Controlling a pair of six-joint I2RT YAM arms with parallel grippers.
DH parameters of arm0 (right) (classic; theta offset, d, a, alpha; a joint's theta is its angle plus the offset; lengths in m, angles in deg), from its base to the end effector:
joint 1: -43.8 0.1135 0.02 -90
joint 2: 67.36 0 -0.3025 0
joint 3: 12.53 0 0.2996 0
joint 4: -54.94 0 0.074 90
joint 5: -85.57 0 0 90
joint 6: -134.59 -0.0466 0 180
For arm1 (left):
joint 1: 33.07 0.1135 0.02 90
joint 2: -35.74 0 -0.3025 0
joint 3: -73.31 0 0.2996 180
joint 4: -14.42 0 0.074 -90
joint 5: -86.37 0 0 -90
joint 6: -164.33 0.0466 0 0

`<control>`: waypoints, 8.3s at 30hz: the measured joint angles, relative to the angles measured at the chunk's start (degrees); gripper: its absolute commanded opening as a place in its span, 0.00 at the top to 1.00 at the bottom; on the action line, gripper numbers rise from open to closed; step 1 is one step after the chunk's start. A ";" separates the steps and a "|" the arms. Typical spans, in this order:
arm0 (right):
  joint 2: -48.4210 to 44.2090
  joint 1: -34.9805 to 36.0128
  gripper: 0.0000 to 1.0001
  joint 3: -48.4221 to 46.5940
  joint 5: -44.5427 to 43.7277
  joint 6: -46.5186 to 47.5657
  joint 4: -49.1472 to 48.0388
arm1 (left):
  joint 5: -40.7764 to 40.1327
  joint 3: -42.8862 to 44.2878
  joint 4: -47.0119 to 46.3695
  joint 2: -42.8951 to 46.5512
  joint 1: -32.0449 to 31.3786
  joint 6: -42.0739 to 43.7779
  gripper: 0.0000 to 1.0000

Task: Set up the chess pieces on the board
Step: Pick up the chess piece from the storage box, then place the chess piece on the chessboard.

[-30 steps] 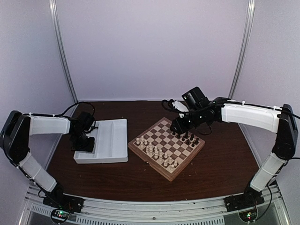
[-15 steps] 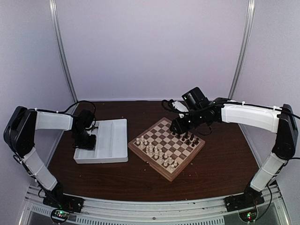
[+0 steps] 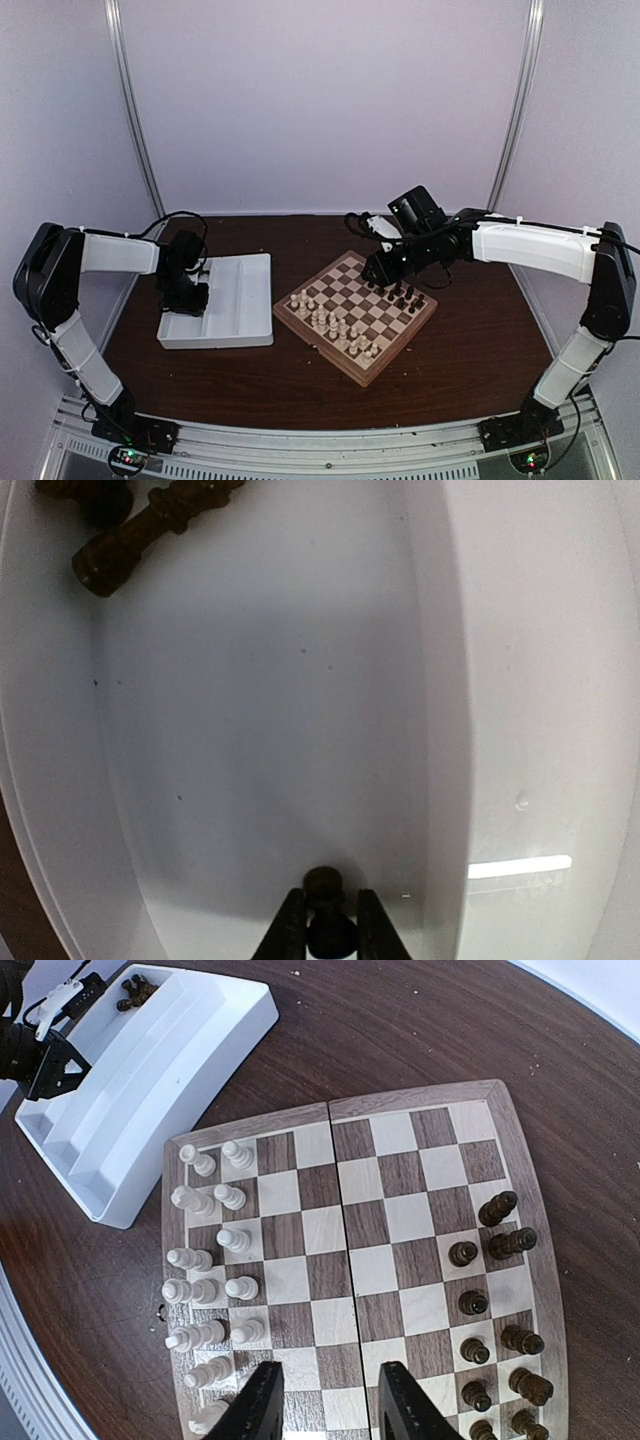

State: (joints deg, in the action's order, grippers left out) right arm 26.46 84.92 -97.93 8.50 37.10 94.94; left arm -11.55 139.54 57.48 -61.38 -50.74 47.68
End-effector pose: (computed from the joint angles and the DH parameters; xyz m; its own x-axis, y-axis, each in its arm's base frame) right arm 0.3064 0.2813 0.2821 -0.6568 -0.4048 -0.6362 -0.6730 0.6953 0.2525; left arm 0.3334 -0.0995 0.1444 -0.9370 -0.1678 -0.3065 -0.1745 0.9846 -0.0057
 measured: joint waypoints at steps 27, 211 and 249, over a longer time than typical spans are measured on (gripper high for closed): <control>7.06 5.60 0.61 -9.66 16.50 -11.21 -4.61 | 20.83 -24.09 -21.46 34.38 0.00 5.44 0.94; 30.18 -3.26 0.90 -28.28 -12.41 1.75 11.17 | 9.90 -22.14 -30.38 36.79 -16.50 7.61 0.21; 31.28 -3.54 0.74 -26.99 -11.45 0.24 9.55 | 10.80 -21.46 -30.14 36.30 -16.50 7.61 0.20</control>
State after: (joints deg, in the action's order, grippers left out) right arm 57.74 81.38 -124.92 -2.95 37.34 104.49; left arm -0.76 118.07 27.33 -25.08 -67.24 55.29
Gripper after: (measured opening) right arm 0.270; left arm 0.799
